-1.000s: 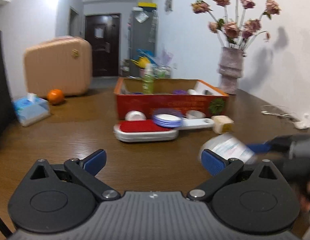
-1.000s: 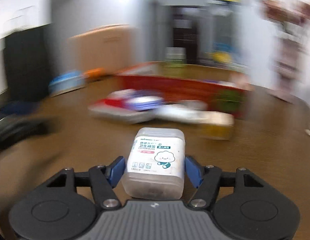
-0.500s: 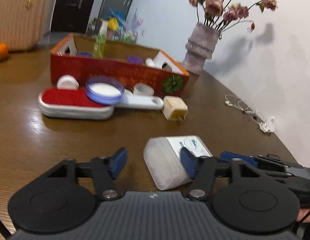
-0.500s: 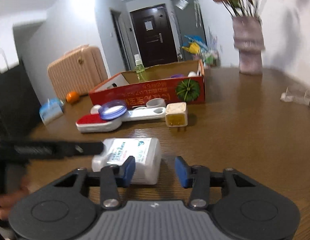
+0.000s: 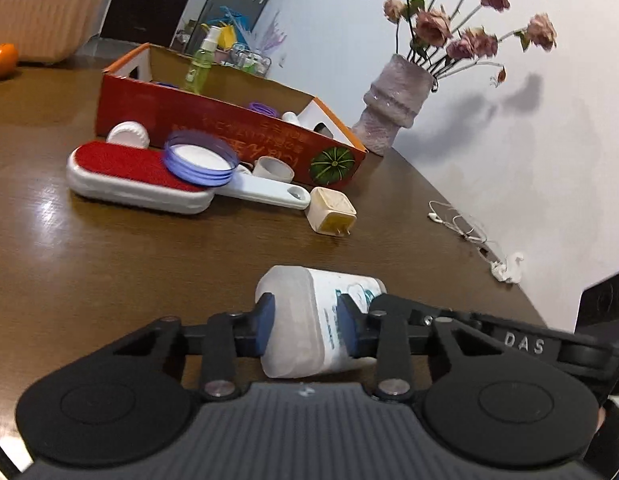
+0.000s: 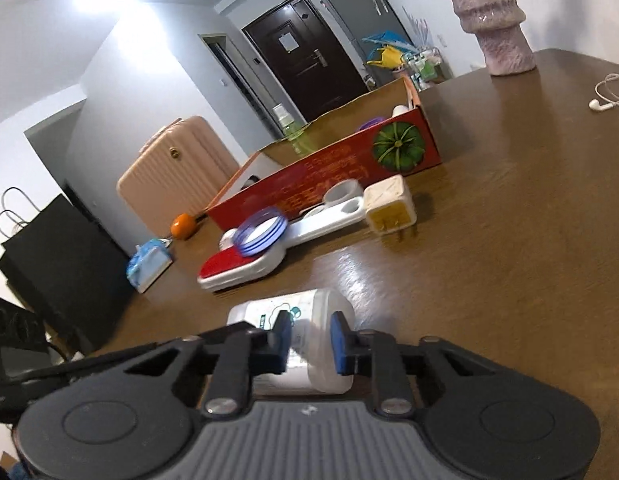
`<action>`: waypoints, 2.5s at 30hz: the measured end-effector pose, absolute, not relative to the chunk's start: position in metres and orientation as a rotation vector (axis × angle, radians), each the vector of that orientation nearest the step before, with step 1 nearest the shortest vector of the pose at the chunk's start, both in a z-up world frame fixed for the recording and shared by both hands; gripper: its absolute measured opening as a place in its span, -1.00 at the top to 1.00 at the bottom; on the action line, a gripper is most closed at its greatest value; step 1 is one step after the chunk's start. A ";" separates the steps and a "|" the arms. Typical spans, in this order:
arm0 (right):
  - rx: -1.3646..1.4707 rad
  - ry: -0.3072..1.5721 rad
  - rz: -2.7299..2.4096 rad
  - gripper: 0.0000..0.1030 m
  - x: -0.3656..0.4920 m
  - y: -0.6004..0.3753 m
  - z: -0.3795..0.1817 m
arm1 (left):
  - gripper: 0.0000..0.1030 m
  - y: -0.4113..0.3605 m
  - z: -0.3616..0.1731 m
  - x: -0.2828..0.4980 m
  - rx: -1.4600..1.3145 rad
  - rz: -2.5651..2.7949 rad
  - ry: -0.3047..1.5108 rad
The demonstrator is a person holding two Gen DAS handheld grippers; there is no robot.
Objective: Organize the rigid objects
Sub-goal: 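Carry the wipes container into the cardboard box and open both tools, then withdraw both tools from the box back over the table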
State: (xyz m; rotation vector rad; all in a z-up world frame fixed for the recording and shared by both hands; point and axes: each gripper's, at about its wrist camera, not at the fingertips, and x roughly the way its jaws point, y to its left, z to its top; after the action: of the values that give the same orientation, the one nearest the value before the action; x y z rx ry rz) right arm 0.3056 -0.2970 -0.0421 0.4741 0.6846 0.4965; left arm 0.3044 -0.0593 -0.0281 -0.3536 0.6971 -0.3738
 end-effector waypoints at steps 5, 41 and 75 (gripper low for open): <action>0.482 0.687 0.452 0.61 0.297 -0.293 -0.040 | 0.41 -0.055 -0.024 0.296 -0.373 -0.393 0.707; 0.377 0.790 0.320 0.63 0.706 -0.208 0.000 | 0.31 -0.014 0.003 0.687 -0.344 -0.159 0.788; -0.008 0.397 0.415 -0.56 0.300 -0.262 0.103 | -0.97 0.010 0.115 0.276 0.023 -0.139 0.425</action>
State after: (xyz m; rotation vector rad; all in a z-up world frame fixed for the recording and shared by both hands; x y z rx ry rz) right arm 0.2996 -0.2619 0.1029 -0.0085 0.3966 0.4146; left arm 0.2758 0.0096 0.1148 0.0232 0.4246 -0.1391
